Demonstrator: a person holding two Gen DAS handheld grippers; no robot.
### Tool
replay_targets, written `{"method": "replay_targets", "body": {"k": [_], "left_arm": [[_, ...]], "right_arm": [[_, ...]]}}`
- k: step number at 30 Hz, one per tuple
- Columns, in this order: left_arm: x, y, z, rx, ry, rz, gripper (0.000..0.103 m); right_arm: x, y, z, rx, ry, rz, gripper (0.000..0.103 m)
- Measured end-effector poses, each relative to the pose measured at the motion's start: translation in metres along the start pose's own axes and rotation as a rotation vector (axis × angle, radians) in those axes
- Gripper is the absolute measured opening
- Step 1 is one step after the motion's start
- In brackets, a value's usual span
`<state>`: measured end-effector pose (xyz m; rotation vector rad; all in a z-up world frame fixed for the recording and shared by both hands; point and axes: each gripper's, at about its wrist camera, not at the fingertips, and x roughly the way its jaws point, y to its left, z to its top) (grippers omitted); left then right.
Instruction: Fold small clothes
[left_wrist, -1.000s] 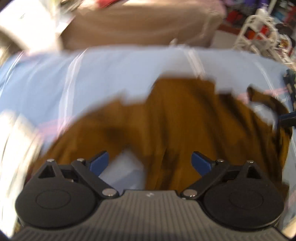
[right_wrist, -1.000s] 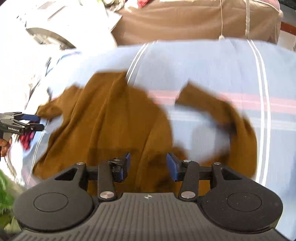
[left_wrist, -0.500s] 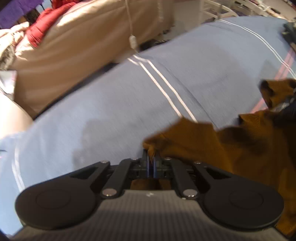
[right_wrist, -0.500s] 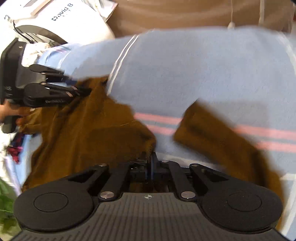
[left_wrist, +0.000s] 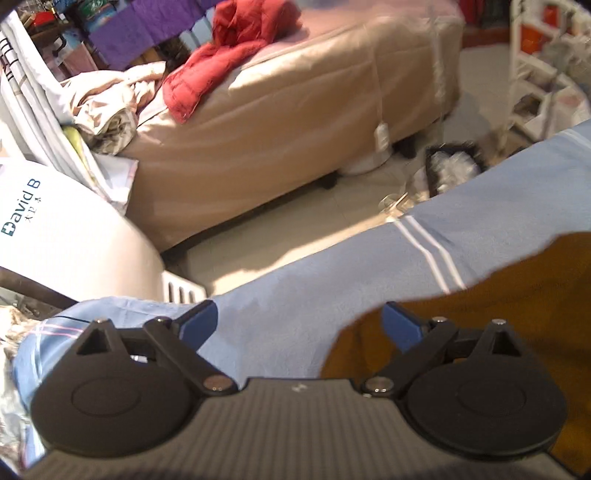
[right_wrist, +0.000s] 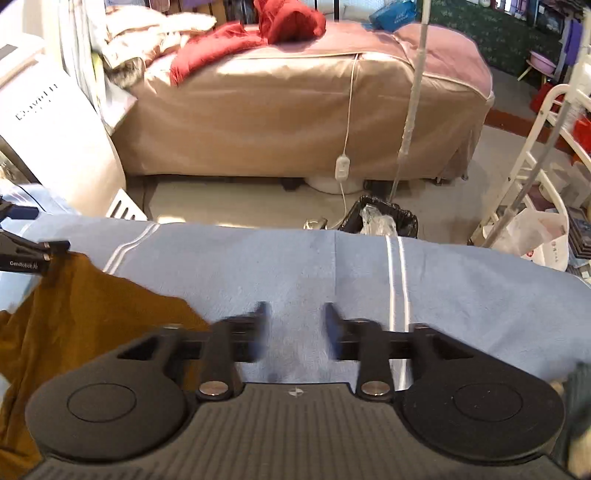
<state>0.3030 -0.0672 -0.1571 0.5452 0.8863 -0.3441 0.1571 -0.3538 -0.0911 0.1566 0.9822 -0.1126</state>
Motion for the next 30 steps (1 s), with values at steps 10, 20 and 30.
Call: {"method": "replay_targets", "body": {"k": [10, 20, 30], "left_arm": [[-0.088, 0.004, -0.153, -0.096, 0.162, -0.231, 0.098], [-0.138, -0.012, -0.210, -0.177, 0.204, -0.238, 0.098], [-0.175, 0.054, -0.280, -0.191, 0.213, -0.137, 0.099]], "right_arm": [[-0.019, -0.010, -0.130, -0.067, 0.271, -0.018, 0.011], [-0.184, -0.061, -0.220, -0.089, 0.228, -0.397, 0.008], [-0.204, -0.031, -0.272, -0.011, 0.065, -0.378, 0.103]]}}
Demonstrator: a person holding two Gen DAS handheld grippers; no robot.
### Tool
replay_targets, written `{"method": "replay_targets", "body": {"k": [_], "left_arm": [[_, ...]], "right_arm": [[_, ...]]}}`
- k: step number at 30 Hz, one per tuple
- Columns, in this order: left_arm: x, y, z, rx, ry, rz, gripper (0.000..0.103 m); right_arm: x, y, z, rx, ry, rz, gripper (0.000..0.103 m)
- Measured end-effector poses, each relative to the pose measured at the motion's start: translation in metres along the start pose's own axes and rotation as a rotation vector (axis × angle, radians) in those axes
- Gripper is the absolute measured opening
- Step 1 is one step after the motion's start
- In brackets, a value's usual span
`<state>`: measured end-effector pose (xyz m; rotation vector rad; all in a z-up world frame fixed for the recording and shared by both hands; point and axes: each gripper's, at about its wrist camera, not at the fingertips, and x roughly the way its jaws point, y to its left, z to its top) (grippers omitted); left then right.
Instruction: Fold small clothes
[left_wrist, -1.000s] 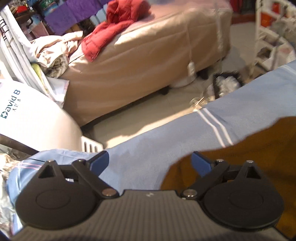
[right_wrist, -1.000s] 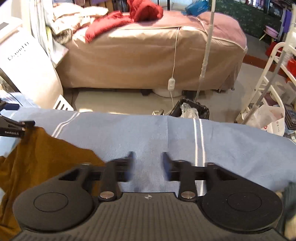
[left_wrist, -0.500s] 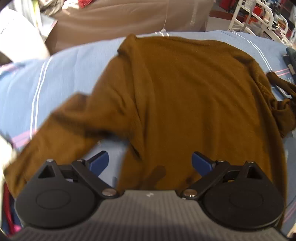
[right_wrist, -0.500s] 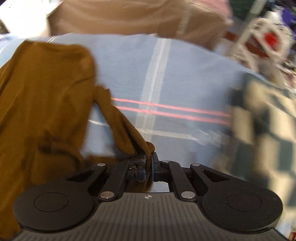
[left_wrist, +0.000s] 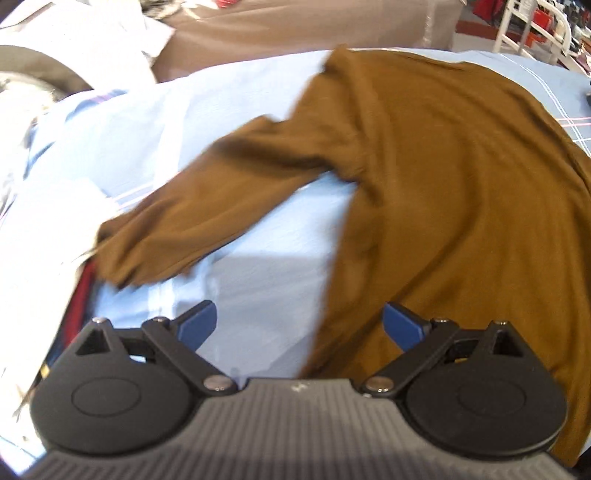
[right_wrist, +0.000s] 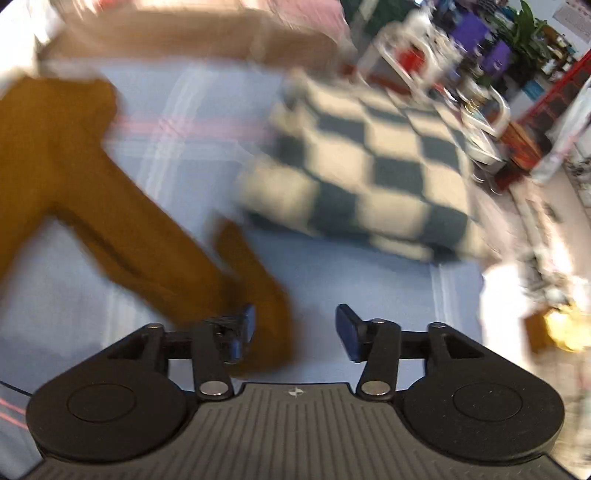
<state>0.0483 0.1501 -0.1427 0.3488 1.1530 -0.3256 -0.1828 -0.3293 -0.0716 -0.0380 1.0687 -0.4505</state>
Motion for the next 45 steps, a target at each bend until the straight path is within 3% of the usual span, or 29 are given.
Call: {"method": "replay_targets", "body": {"k": [2, 5, 7, 10, 12, 16, 19, 20, 21, 22, 23, 26, 31, 33, 35, 37, 39, 43, 45], "left_arm": [[-0.003, 0.022, -0.017, -0.022, -0.017, -0.061, 0.099], [-0.005, 0.041, -0.033, -0.061, -0.042, -0.155, 0.096], [0.000, 0.043, -0.040, -0.048, -0.031, -0.198, 0.095], [0.017, 0.035, -0.052, 0.023, 0.051, -0.247, 0.085], [0.025, 0.026, -0.059, 0.052, 0.091, -0.275, 0.083], [0.025, 0.007, -0.071, 0.051, 0.034, -0.253, 0.079], [0.024, -0.001, -0.071, 0.026, 0.006, -0.294, 0.039], [0.025, 0.000, -0.069, 0.004, 0.010, -0.331, 0.021], [0.027, 0.002, -0.068, -0.022, 0.028, -0.366, 0.013], [0.027, 0.004, -0.066, -0.040, 0.054, -0.393, 0.013], [0.025, 0.005, -0.065, -0.036, 0.077, -0.404, 0.012], [0.003, 0.014, -0.061, 0.053, 0.128, -0.380, 0.011], [-0.036, 0.060, -0.062, 0.064, 0.193, -0.389, 0.009], [-0.037, 0.071, -0.067, 0.110, 0.252, -0.336, 0.006], [-0.024, 0.077, -0.076, 0.113, 0.295, -0.292, 0.006], [-0.011, 0.080, -0.083, 0.073, 0.327, -0.268, 0.006], [-0.010, 0.074, -0.083, 0.069, 0.302, -0.242, 0.007], [-0.029, 0.038, -0.056, 0.065, 0.188, -0.285, 0.030], [-0.035, 0.009, -0.039, 0.089, 0.143, -0.341, 0.060]], "right_arm": [[-0.005, 0.028, -0.002, 0.071, 0.018, 0.266, 0.103], [-0.005, 0.087, -0.020, 0.140, 0.127, 0.628, 0.103], [-0.003, 0.125, -0.038, 0.137, 0.195, 0.724, 0.103], [0.012, 0.168, -0.060, 0.119, 0.338, 0.813, 0.099], [0.009, 0.186, -0.073, 0.080, 0.394, 0.815, 0.098], [0.020, 0.198, -0.070, 0.115, 0.433, 0.852, 0.092], [0.026, 0.206, -0.070, 0.142, 0.471, 0.882, 0.070], [0.029, 0.209, -0.070, 0.161, 0.473, 0.884, 0.058], [0.033, 0.209, -0.072, 0.185, 0.487, 0.885, 0.031], [0.035, 0.210, -0.074, 0.209, 0.502, 0.879, 0.015], [0.036, 0.210, -0.074, 0.234, 0.506, 0.870, 0.011], [0.020, 0.199, -0.071, 0.215, 0.484, 0.878, 0.010], [-0.012, 0.167, -0.061, 0.128, 0.479, 0.888, 0.010], [-0.015, 0.158, -0.060, 0.132, 0.500, 0.912, 0.010], [-0.009, 0.158, -0.063, 0.104, 0.517, 0.876, 0.011], [0.003, 0.167, -0.067, 0.059, 0.517, 0.819, 0.023], [0.017, 0.171, -0.072, 0.100, 0.540, 0.793, 0.052], [0.004, 0.151, -0.065, 0.120, 0.419, 0.685, 0.062], [-0.006, 0.122, -0.055, 0.156, 0.320, 0.603, 0.062]]}}
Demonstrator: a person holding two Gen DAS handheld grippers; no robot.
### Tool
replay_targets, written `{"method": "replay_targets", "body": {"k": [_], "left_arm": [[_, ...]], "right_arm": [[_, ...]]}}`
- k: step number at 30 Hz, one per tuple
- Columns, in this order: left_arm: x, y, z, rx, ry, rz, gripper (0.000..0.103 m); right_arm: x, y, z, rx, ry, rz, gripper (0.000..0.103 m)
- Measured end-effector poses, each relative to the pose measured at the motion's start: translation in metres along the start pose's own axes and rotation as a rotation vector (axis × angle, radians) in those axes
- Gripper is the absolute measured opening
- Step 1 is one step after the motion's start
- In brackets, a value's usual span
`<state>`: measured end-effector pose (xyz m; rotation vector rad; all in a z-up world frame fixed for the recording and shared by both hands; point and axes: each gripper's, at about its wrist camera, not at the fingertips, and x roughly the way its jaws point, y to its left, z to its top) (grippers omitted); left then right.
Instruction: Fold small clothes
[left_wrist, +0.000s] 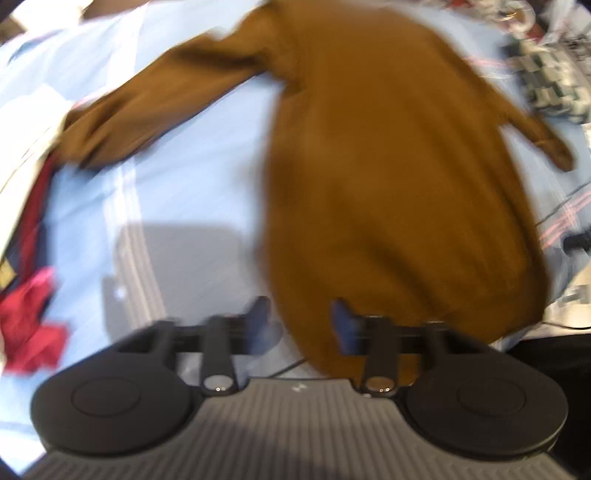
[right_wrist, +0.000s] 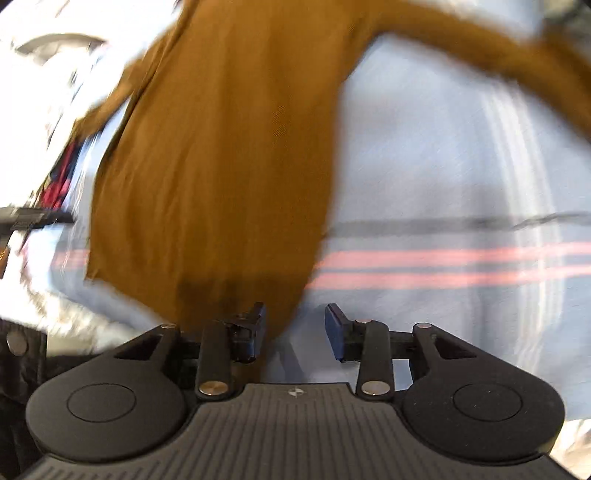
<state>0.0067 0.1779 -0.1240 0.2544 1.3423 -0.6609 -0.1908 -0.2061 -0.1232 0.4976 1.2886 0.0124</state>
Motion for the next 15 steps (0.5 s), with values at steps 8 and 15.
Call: {"method": "replay_targets", "body": {"k": [8, 15], "left_arm": [[0.031, -0.101, 0.053, 0.089, 0.001, -0.131, 0.062], [0.049, -0.144, 0.073, 0.113, 0.029, -0.125, 0.063]], "right_arm": [[-0.079, -0.123, 0.073, 0.094, -0.389, -0.509, 0.092], [-0.046, -0.175, 0.130, -0.069, -0.298, -0.426, 0.080]]}}
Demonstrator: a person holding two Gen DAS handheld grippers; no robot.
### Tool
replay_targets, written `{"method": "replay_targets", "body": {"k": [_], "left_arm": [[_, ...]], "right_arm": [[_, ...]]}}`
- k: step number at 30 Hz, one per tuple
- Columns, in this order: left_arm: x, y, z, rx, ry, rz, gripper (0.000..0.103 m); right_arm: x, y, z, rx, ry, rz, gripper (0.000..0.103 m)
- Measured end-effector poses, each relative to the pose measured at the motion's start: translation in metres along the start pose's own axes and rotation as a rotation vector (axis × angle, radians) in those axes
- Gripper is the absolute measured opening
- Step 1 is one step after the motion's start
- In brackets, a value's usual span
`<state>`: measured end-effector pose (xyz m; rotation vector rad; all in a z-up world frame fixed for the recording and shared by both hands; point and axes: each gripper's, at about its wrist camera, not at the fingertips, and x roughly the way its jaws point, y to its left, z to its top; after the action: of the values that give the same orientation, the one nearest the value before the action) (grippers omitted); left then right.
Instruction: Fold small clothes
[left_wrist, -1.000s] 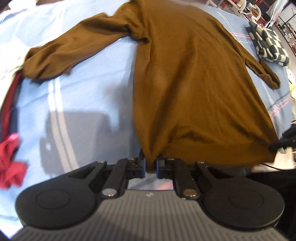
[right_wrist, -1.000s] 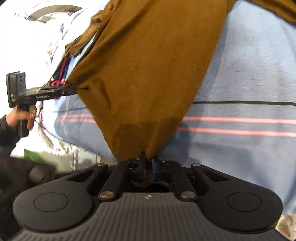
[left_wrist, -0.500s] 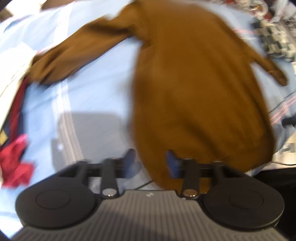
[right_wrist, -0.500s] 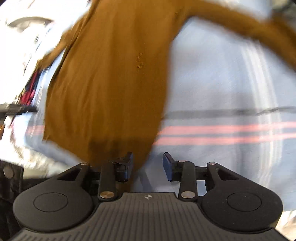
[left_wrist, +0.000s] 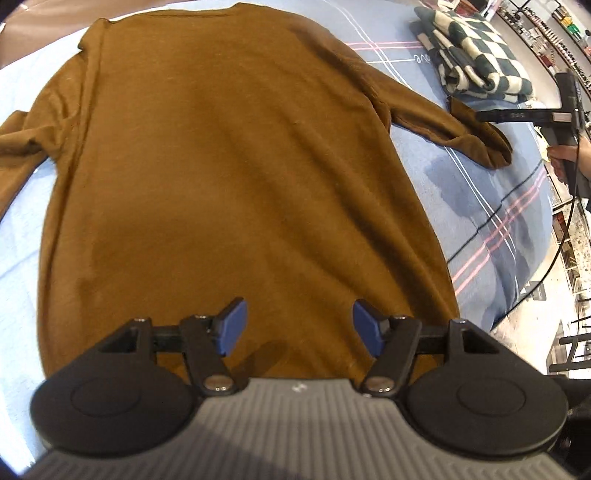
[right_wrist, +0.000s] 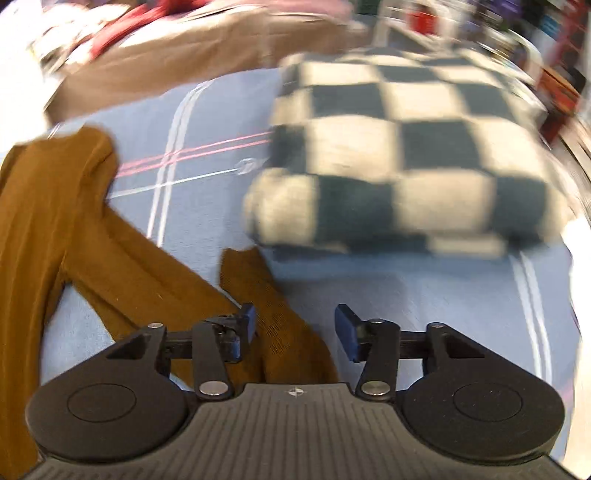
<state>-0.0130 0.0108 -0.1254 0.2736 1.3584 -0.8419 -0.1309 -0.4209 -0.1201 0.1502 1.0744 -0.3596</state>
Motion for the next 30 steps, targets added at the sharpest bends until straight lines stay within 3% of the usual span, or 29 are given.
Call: {"method": "replay_targets", "body": {"k": [1, 2, 3, 7, 14, 17, 24, 30], "left_arm": [[0.003, -0.004, 0.003, 0.002, 0.011, 0.004, 0.063], [0.008, -0.006, 0.009, 0.002, 0.020, 0.009, 0.063], [0.010, -0.009, 0.012, 0.000, 0.023, 0.008, 0.063], [0.020, -0.018, 0.023, -0.003, 0.018, 0.009, 0.065], [0.051, -0.043, 0.034, 0.038, 0.028, -0.006, 0.065], [0.058, -0.053, 0.040, 0.060, 0.028, -0.031, 0.066], [0.069, -0.066, 0.044, 0.083, 0.027, -0.036, 0.070], [0.061, -0.050, 0.023, 0.022, 0.001, -0.020, 0.074]], "right_arm": [[0.010, 0.006, 0.004, -0.037, 0.021, 0.000, 0.078], [0.020, 0.008, 0.006, -0.052, 0.059, 0.002, 0.056], [0.029, 0.009, 0.011, -0.058, 0.102, 0.025, 0.011], [0.006, -0.012, 0.009, -0.017, 0.085, 0.010, 0.012], [-0.113, -0.131, -0.021, 0.164, -0.038, -0.202, 0.011], [-0.133, -0.159, -0.030, 0.224, -0.060, -0.196, 0.011], [-0.116, -0.132, -0.037, 0.286, -0.071, -0.114, 0.011], [-0.105, -0.060, -0.006, 0.247, -0.159, -0.006, 0.012]]}}
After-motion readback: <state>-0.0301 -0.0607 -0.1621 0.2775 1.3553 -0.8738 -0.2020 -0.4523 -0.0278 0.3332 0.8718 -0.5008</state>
